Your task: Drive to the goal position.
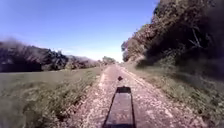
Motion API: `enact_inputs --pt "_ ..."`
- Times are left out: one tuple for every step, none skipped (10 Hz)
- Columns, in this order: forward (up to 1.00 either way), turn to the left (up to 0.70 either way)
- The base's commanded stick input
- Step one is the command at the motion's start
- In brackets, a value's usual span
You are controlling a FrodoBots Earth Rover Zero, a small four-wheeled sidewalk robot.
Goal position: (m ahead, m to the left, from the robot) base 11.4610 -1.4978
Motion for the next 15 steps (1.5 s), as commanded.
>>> enact_inputs --pt "0.85 -0.34" --pt "0.85 0.0" --pt "0.85 0.0" --pt "0.85 0.0" --pt "0.85 0.0" --pt "0.85 -0.11" --pt "0.85 -0.32" --pt "0.85 -0.25" --pt "0.85 -0.13" --pt "0.85 0.0" --pt "0.85 0.0" --pt "0.85 0.0" --pt "0.85 0.0" --pt "0.85 0.0" --pt "0.85 0.0"
